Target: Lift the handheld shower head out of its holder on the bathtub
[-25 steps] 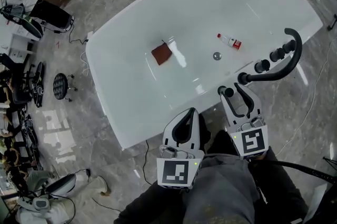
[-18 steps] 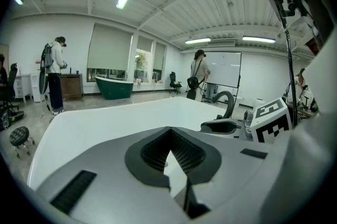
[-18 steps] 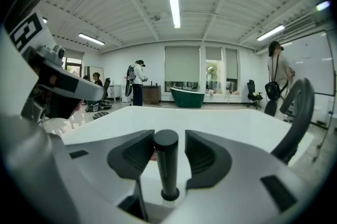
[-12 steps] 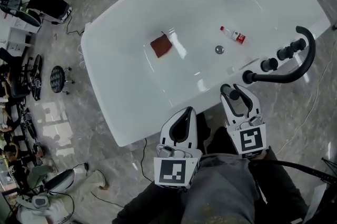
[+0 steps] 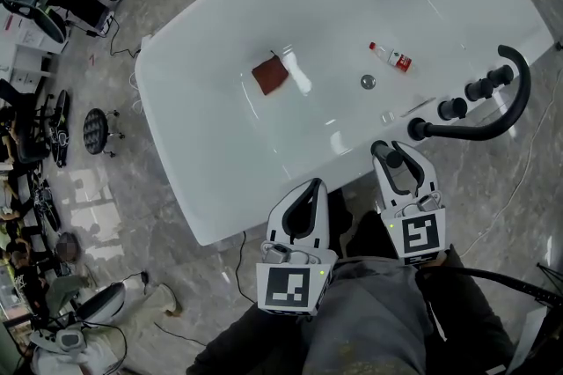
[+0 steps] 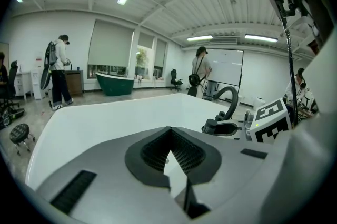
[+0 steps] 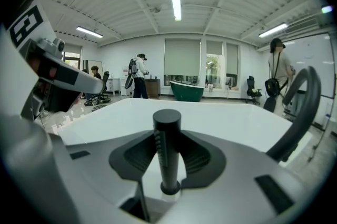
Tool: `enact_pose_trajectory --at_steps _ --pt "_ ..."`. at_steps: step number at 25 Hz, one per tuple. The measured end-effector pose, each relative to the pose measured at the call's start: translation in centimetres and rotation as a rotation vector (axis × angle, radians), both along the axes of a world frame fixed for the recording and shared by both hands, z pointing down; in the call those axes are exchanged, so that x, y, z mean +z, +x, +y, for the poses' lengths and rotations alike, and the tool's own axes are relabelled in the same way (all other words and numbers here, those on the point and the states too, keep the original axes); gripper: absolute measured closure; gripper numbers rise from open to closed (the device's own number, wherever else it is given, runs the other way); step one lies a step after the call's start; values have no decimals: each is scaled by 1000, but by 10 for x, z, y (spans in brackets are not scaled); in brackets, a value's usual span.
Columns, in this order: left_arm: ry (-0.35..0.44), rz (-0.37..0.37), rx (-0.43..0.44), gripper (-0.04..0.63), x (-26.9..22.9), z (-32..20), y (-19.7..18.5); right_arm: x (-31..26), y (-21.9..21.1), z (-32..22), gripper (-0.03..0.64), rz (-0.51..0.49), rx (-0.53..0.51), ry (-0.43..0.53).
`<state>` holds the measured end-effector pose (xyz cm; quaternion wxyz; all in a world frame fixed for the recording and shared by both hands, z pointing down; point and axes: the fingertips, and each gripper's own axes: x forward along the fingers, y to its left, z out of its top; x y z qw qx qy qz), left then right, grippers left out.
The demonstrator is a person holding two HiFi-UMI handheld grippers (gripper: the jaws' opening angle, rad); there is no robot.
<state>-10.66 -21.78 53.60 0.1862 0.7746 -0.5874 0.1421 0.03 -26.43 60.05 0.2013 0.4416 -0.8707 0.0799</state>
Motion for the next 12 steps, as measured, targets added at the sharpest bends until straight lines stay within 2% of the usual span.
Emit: enact_pose_trajectory --at_steps 12 --pt "13 1 5 592 -3 1 -1 2 2 0 474 10 17 -10"
